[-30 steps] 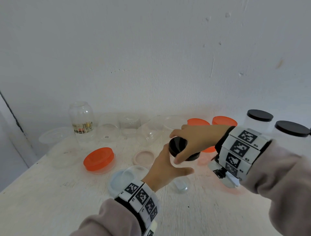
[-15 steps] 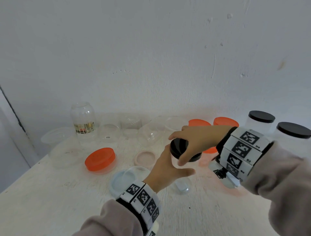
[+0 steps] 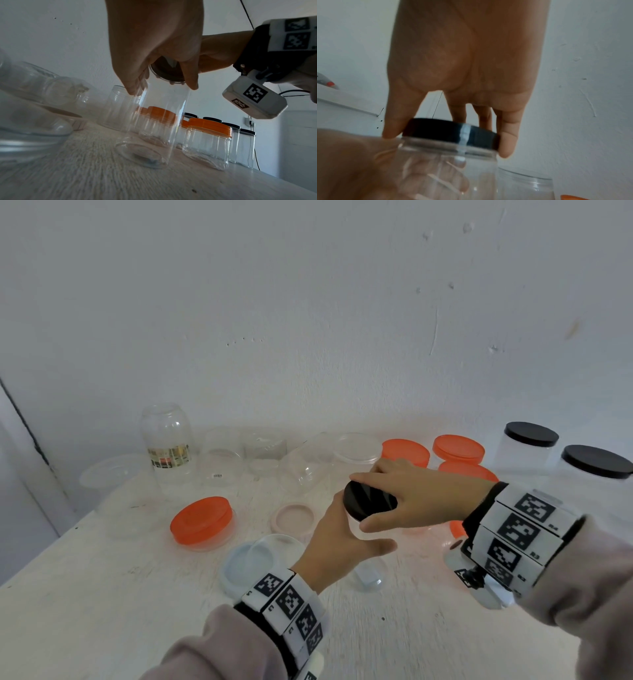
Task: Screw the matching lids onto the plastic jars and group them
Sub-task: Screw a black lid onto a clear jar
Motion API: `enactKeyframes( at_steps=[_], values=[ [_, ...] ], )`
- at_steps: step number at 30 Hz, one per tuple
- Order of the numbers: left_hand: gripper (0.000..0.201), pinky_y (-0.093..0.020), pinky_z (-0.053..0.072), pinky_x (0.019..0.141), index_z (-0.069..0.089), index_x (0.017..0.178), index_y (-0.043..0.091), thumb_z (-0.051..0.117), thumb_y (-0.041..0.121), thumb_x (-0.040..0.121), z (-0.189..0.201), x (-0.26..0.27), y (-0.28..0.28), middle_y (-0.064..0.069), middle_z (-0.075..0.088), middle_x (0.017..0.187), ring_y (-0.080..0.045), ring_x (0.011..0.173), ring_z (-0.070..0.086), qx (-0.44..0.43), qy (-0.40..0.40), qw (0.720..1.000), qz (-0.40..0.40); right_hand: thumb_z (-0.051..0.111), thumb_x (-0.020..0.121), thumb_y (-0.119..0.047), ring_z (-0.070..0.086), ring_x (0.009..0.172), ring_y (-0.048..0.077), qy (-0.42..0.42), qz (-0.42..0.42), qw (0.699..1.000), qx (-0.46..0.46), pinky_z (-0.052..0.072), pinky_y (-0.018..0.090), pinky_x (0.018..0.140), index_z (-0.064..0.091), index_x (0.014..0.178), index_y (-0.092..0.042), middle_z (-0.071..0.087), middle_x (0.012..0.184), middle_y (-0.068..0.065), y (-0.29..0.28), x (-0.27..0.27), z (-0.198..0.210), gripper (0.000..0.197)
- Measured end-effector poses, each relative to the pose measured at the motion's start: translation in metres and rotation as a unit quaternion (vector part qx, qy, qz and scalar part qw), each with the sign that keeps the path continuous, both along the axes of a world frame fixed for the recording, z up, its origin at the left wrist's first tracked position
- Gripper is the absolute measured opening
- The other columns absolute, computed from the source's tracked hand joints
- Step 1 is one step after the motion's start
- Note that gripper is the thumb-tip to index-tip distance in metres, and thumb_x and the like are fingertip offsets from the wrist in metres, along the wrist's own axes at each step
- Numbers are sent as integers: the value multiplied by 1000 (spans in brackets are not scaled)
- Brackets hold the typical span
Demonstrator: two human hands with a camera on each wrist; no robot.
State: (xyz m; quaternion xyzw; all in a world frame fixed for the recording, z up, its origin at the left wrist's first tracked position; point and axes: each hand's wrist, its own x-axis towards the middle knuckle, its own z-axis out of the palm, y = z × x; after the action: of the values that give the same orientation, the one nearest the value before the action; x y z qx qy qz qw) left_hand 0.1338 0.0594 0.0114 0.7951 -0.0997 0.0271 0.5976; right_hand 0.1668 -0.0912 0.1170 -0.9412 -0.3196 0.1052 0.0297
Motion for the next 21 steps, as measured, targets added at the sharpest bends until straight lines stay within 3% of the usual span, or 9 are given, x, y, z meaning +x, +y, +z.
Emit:
enactKeyframes(
  at_steps=[3, 6, 10, 12, 15, 19, 21],
  values=[
    [86, -20, 44, 92, 36, 135, 33, 87, 31, 64, 2, 3, 2, 17, 55, 124, 2, 113, 51, 6, 18, 1000, -17, 48, 85, -64, 25, 105, 12, -39, -5, 999, 26, 34, 29, 86, 30, 140, -39, 36, 124, -5, -1, -6, -11, 63],
    [90, -27, 45, 97, 33, 137, 33, 87, 31, 64, 4, 5, 5, 18, 53, 126, 0, 117, 50, 11, 31, 999, -37, 44, 90, -60, 25, 112, 18, -57, -16, 997, 44, 31, 31, 94, 22, 147, -35, 32, 134, -2, -3, -8, -22, 66],
    [89, -25, 43, 98, 32, 137, 35, 85, 35, 65, 7, 4, 9, 20, 51, 128, 2, 119, 48, 34, 37, 997, -56, 40, 92, -58, 24, 123, 23, -49, -40, 995, 81, 32, 34, 100, 14, 150, -33, 23, 142, -4, -2, -15, -35, 68],
    [86, -19, 40, 94, 32, 136, 32, 82, 41, 67, 7, 3, 14, 18, 48, 132, 2, 119, 45, 111, 39, 991, -71, 39, 92, -59, 25, 123, 24, -54, -47, 993, 99, 32, 34, 99, 13, 151, -32, 21, 143, -6, -3, -18, -40, 69],
    [91, -18, 34, 97, 27, 143, 25, 77, 48, 72, 5, 0, 31, 8, 38, 143, -4, 123, 40, 283, 43, 955, -81, 37, 92, -62, 25, 126, 24, -52, -54, 990, 120, 28, 31, 99, 10, 152, -32, 17, 145, -10, -11, -20, -43, 73],
    [96, -36, 22, 115, 16, 150, 20, 71, 51, 77, -1, -3, 59, 1, 22, 155, -17, 140, 23, 452, 91, 884, -80, 38, 89, -66, 26, 127, 22, -35, -54, 987, 148, 32, 35, 105, 7, 152, -36, 12, 145, -17, -25, -27, -45, 76],
    [98, -49, 13, 117, 13, 151, 22, 68, 55, 77, -5, -5, 72, 3, 15, 157, -20, 143, 15, 514, 122, 846, -71, 42, 87, -67, 28, 128, 15, -17, -45, 983, 175, 36, 33, 105, 9, 151, -38, 13, 141, -23, -35, -33, -43, 78]
  ],
)
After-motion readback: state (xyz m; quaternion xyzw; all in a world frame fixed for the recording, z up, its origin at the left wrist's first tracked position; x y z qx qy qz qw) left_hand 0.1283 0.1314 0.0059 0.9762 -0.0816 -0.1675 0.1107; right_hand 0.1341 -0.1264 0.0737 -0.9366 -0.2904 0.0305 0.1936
